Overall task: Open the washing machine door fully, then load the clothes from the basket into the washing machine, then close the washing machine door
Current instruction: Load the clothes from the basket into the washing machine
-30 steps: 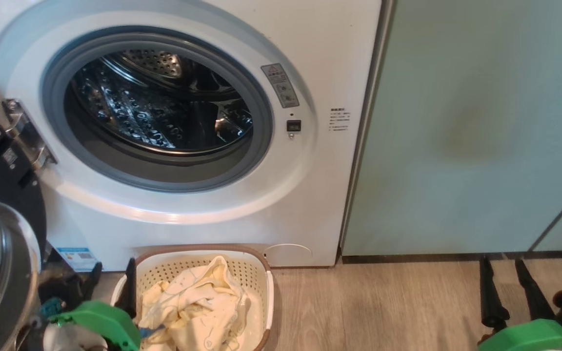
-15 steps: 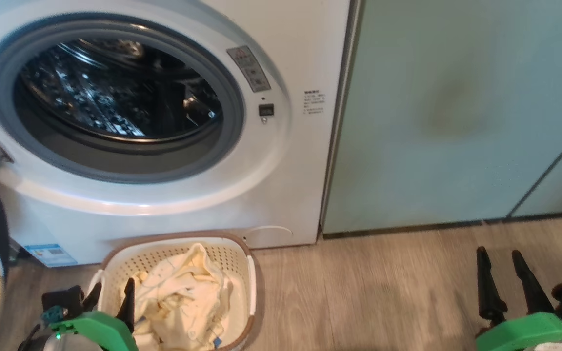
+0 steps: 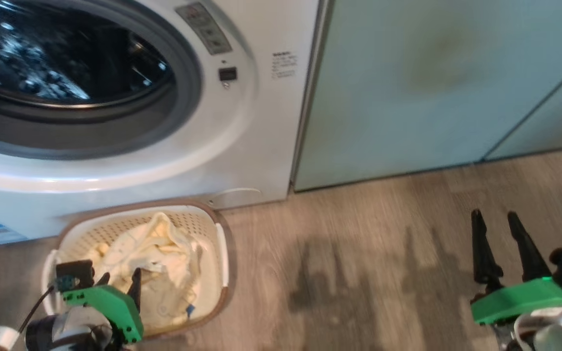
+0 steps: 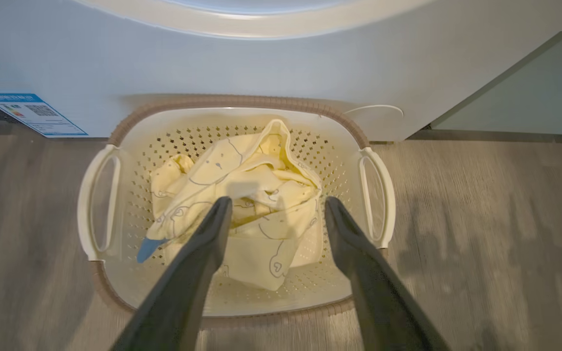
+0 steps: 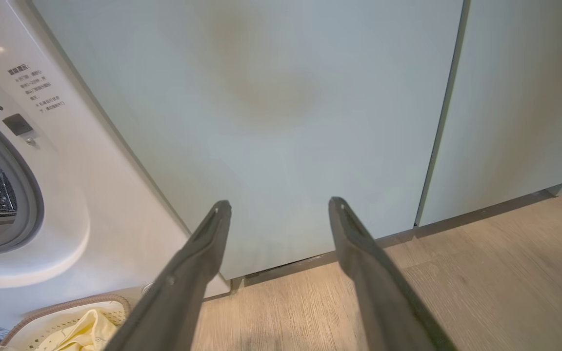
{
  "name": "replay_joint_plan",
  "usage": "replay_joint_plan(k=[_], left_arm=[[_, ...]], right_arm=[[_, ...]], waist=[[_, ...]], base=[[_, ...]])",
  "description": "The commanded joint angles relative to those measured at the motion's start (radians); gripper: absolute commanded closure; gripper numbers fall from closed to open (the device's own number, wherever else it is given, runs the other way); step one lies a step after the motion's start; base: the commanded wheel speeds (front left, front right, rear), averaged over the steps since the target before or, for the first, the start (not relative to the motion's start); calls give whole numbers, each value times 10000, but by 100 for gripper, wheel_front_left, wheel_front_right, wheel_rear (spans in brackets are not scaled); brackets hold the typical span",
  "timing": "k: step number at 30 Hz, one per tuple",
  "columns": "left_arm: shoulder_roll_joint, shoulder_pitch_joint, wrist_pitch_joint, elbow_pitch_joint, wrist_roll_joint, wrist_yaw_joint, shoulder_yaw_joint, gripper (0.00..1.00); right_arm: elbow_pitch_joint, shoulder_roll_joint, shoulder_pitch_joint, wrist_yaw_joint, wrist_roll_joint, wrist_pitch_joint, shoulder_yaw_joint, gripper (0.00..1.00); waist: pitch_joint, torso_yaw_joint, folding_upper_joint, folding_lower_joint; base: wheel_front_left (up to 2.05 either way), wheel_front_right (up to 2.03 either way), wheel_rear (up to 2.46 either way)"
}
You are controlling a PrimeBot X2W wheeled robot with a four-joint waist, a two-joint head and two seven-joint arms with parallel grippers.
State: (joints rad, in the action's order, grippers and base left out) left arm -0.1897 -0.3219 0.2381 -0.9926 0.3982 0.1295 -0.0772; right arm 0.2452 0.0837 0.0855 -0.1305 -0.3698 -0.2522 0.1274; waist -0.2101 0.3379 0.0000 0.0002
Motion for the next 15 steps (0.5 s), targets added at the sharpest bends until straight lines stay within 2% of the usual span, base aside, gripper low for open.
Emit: replay_joint_plan(k=[1, 15], left_arm=[[-338, -451, -23, -153, 203, 7, 100, 0], [-846, -2145, -899, -1989, 1645, 10, -639, 0]], right_arm=[[-348, 98, 468, -2, -71, -95, 170, 0], [-642, -99, 1004, -2, -102, -95, 247, 0]], waist=[[-501, 398, 0, -2], [-2318, 1065, 0, -2]], base=[[0, 0, 0], [0, 0, 0]])
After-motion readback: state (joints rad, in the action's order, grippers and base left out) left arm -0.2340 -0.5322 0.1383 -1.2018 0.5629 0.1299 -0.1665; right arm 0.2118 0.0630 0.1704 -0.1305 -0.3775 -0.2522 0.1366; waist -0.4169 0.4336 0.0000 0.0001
